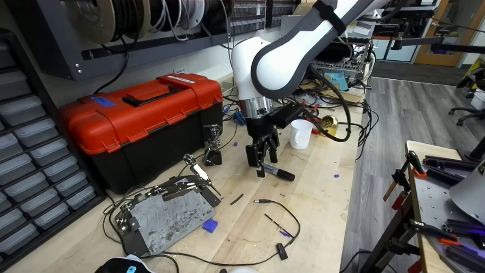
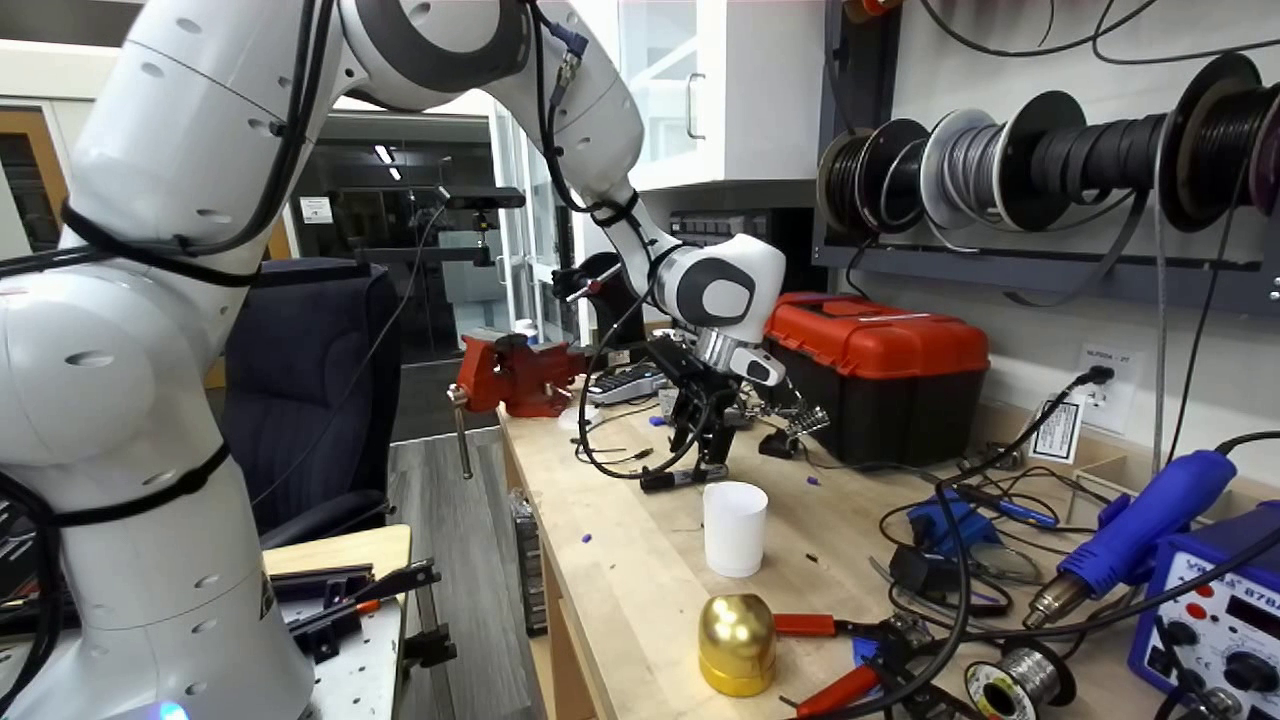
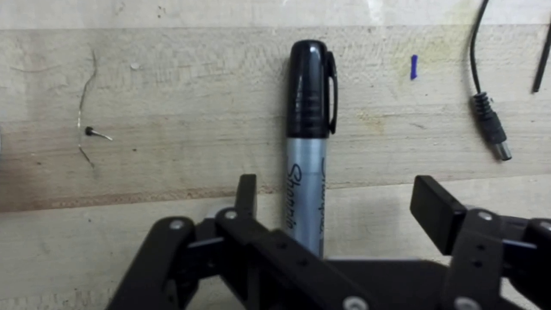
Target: Put the marker in the white cup
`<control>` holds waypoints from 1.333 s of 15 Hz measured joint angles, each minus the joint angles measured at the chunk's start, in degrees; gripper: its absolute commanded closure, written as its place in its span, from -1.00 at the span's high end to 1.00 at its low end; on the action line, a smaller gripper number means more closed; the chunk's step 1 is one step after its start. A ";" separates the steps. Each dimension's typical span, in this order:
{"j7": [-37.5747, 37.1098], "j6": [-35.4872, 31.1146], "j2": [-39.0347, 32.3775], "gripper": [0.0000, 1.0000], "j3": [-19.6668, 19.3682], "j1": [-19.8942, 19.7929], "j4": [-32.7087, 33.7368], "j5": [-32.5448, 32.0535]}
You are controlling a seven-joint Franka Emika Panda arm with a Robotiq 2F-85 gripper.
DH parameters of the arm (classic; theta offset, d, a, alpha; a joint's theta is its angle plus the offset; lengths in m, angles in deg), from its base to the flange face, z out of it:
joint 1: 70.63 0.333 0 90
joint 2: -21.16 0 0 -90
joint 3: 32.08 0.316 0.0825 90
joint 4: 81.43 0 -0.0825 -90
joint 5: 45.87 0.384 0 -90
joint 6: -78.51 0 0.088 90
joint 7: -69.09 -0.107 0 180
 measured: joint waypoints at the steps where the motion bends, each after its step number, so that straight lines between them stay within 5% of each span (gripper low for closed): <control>1: 0.00 0.00 -0.17 0.01 -0.01 0.00 0.09 0.00; 8: 0.01 0.00 -0.28 -0.99 -0.08 -0.46 0.13 0.35; 20: 0.10 -4.08 4.44 -0.93 -0.83 -0.75 -1.97 0.34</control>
